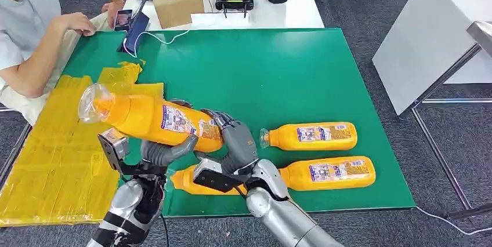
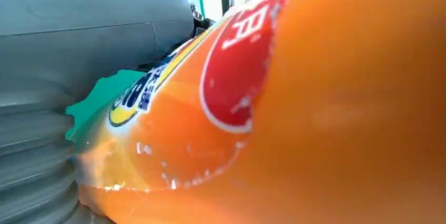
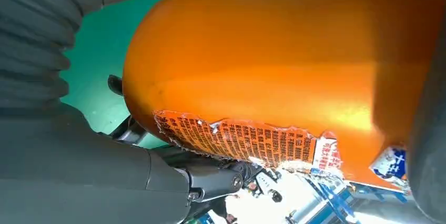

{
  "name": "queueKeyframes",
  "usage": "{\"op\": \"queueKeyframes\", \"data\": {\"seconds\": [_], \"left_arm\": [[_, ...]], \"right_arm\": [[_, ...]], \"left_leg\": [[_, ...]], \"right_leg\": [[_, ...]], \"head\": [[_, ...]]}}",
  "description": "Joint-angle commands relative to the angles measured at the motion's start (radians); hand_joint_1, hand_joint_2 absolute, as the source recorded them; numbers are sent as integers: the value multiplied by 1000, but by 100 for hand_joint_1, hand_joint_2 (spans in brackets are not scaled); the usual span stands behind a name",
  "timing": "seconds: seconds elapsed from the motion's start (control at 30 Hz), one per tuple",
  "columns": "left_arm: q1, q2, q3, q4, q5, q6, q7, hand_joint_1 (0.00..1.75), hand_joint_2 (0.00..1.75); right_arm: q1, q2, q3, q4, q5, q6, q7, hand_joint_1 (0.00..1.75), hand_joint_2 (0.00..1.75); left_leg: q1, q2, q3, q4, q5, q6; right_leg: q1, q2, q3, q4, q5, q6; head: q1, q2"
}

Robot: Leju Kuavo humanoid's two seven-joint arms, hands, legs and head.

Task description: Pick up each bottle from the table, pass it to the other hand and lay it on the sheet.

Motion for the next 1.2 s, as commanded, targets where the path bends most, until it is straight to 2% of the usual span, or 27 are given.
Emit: {"op": "queueKeyframes", "data": {"seconds": [0.03,0.07,0.1,0.13,0.17,0.2,0.23,0.3,0.33,0.47,0.53,0.63,0.67,0.7,0.73,0.83,0.87,0.93,1.0,1.03,1.13,1.17,1.2], "left_arm": [[-93,16,-6,-6,-192,171,-39,175,175],[-102,20,-10,-7,-228,203,-42,175,175],[-116,31,-9,-3,-383,338,-61,175,175],[-119,34,-6,-11,-385,340,-59,175,175],[-136,35,11,-2,-509,456,-52,175,175],[-143,39,17,-3,-509,456,-49,175,175],[-168,47,41,21,-617,532,-13,175,175],[-186,55,61,40,-651,542,-1,175,175],[-188,58,65,41,-651,542,-1,175,175],[-187,53,67,51,-650,542,-2,175,175],[-215,72,74,104,-792,593,77,175,175],[-336,145,116,315,-1244,661,293,175,175],[-386,183,125,406,-1412,648,381,175,175],[-434,206,142,504,-1485,658,395,175,175],[-483,250,129,611,-1678,591,521,175,175],[-573,293,141,853,-1729,485,550,175,175],[-572,294,142,856,-1729,489,549,175,175],[-583,296,136,909,-1752,355,579,175,175],[-559,302,145,902,-1742,324,595,175,175],[-549,305,146,901,-1743,304,602,175,175],[-536,309,155,900,-1733,244,613,175,175],[-534,312,154,907,-1728,208,615,175,175],[-531,313,158,915,-1723,193,620,175,175]], "right_arm": [[25,-46,-29,-26,-65,-38,-26,0,175],[39,-66,-44,-90,-75,-35,-25,0,175],[61,-82,-67,-169,-85,-37,-27,0,175],[77,-100,-76,-224,-84,-24,-16,0,175],[109,-117,-100,-307,-99,-25,-28,0,175],[120,-127,-105,-339,-101,-11,-22,0,175],[152,-143,-127,-416,-100,-14,-23,0,175],[170,-151,-139,-456,-102,-6,-22,0,175],[171,-151,-140,-458,-102,-6,-22,0,175],[172,-148,-139,-454,-102,-6,-22,0,175],[183,-152,-144,-485,-127,-7,-48,0,175],[221,-191,-144,-613,-127,-4,-69,0,175],[228,-206,-141,-647,-117,-4,-75,0,175],[235,-216,-143,-675,-106,-2,-71,0,175],[239,-220,-145,-695,-97,-12,-78,0,175],[253,-217,-155,-742,-64,-40,-79,0,175],[253,-217,-154,-744,-62,-39,-78,0,175],[267,-209,-171,-760,-38,-60,-70,0,175],[278,-212,-182,-768,-29,-62,-61,0,175],[281,-212,-186,-769,-23,-63,-57,0,175],[286,-209,-194,-766,-4,-63,-55,0,175],[287,-209,-195,-762,17,-68,-50,0,175],[289,-206,-197,-760,30,-76,-46,0,175]], "left_leg": [[1,-4,3,0,-1,-1],[2,-6,6,1,-3,-2],[2,-6,4,1,-2,-1],[1,-4,1,0,0,-1],[2,-6,3,1,-2,-1],[1,-4,2,1,-1,-1],[2,-7,4,2,-3,-1],[1,-5,1,0,-1,-1],[2,-7,5,2,-3,-1],[1,-3,5,0,-2,-1],[1,-4,5,0,-2,-1],[1,-4,5,0,-2,-2],[1,-4,3,0,-1,-1],[2,-5,7,1,-2,-2],[1,-4,5,0,-1,-2],[1,-1,6,0,-1,-2],[1,0,5,0,-1,-2],[2,2,8,1,-3,-2],[1,6,6,0,-1,-1],[2,6,9,0,-3,-2],[1,6,5,-1,-1,-1],[2,4,10,1,-4,-1],[2,4,8,1,-3,-1]], "right_leg": [[1,-1,4,-1,-2,-1],[1,0,8,0,-4,-2],[1,-1,6,0,-3,-1],[1,-1,3,0,-1,-1],[1,-1,5,1,-3,-1],[1,-1,3,0,-2,-1],[1,-1,7,1,-4,-1],[1,-1,3,0,-2,-1],[1,-1,8,1,-4,-2],[0,2,7,0,-3,-1],[1,2,7,0,-3,-2],[1,1,6,0,-2,-2],[0,0,5,0,-2,-1],[1,1,8,1,-3,-2],[0,1,6,1,-2,-2],[0,4,6,1,-1,-2],[0,3,5,0,-1,-2],[1,7,7,1,-2,-3],[1,8,3,0,0,-2],[1,9,7,0,-2,-2],[0,7,3,0,0,-1],[1,9,9,0,-3,-2],[1,8,7,1,-3,-2]], "head": [[0,0],[0,0],[0,0],[0,0],[0,0],[0,0],[0,0],[0,0],[0,0],[0,0],[0,0],[0,0],[0,0],[0,0],[0,0],[0,0],[0,0],[0,0],[0,0],[0,0],[0,0],[0,0],[0,0]]}}
